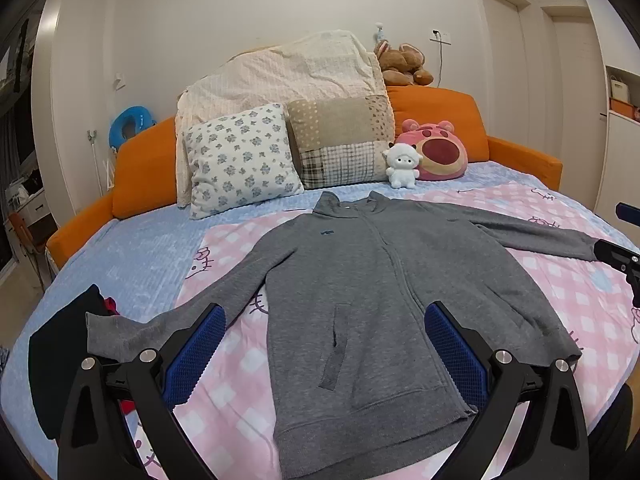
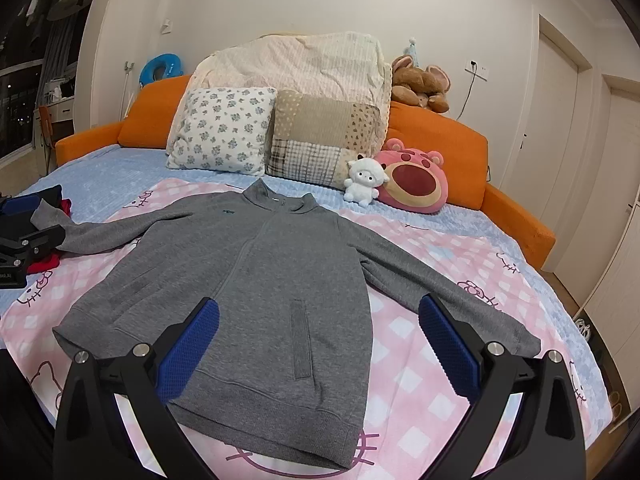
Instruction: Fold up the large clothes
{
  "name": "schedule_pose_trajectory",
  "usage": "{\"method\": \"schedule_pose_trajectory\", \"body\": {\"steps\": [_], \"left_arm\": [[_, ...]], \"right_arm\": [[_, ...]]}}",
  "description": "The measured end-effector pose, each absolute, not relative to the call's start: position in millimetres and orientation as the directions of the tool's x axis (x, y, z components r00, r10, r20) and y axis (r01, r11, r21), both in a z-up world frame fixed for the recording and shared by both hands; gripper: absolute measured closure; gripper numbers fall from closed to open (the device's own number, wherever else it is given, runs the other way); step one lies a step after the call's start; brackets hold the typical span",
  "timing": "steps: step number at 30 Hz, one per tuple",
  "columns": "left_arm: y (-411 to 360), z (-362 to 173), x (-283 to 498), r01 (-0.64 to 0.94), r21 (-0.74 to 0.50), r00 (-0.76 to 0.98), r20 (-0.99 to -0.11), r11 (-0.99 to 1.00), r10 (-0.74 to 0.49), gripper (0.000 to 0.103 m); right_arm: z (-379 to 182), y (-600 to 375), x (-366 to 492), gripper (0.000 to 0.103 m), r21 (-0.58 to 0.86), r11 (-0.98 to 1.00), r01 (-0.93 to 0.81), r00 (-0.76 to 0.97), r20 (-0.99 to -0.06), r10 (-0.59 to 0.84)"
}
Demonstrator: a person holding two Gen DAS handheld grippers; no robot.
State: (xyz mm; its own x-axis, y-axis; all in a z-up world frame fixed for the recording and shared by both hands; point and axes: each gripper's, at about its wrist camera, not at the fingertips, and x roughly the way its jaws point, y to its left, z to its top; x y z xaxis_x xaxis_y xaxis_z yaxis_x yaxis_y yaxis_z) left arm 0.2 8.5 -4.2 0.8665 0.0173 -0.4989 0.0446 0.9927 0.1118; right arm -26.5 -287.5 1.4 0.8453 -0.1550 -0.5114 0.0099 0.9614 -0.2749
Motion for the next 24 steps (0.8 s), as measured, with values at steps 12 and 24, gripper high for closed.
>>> {"method": "schedule_pose_trajectory", "body": {"steps": [12,24], "left_arm": [[12.5,2.5,-4.8,0.045,0.064,0.883,-0.47,0.997,-0.009,0.002],[12.8,5.6,-5.6,0.042,0.065,0.884,-0.467,0.997,-0.007,0.002]], "right_arm": [[3.1,-289.2,-27.4,0.004,-0.257,0.967,0.009,0.855,-0.5,-0.14],[8.8,-288.8,-27.6,0.004,-0.255,0.967,0.009,0.857,-0.496,-0.138]]}}
